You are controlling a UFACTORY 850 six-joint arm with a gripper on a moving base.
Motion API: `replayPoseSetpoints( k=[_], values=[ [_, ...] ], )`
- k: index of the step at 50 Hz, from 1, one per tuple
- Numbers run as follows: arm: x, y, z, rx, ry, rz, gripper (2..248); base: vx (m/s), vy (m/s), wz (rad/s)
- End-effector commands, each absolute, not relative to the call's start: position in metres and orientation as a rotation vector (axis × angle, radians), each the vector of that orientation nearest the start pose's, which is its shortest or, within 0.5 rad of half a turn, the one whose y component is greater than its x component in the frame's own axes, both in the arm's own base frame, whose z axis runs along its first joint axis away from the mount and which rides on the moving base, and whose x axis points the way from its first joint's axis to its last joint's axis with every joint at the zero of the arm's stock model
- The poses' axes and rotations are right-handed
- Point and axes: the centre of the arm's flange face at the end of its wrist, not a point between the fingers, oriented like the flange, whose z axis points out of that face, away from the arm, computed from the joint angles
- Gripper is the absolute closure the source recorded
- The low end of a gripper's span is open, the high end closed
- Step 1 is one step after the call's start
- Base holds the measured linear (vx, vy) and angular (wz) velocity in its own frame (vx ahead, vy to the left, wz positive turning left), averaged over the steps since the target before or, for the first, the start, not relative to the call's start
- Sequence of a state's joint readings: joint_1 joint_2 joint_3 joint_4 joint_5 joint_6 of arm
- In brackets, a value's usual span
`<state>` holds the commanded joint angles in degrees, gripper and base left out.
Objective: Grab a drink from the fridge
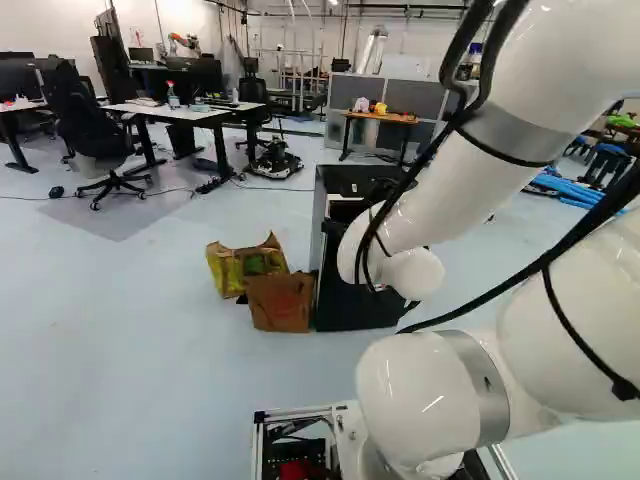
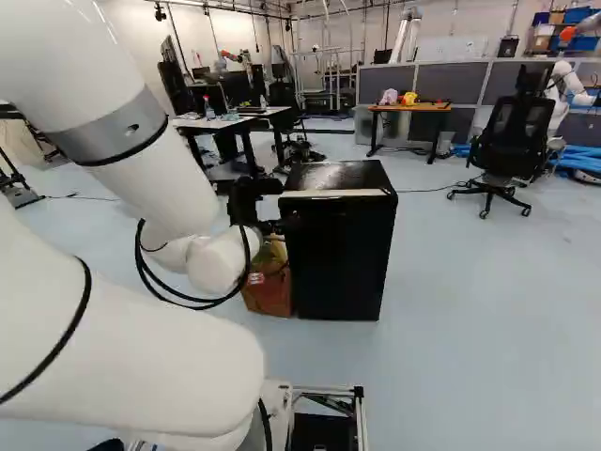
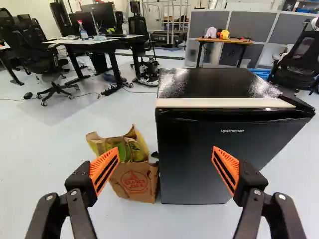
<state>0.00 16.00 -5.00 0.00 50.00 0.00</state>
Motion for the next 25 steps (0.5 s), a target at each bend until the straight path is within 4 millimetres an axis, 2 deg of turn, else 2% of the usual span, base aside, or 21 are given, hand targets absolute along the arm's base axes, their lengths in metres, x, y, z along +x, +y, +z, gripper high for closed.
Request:
replayPoseSetpoints(
  k=[25],
  values=[
    [0.2722,0.0023,0.3659,-2.555,-0.009,-1.820,3,0.000,0.000,0.000]
  ],
)
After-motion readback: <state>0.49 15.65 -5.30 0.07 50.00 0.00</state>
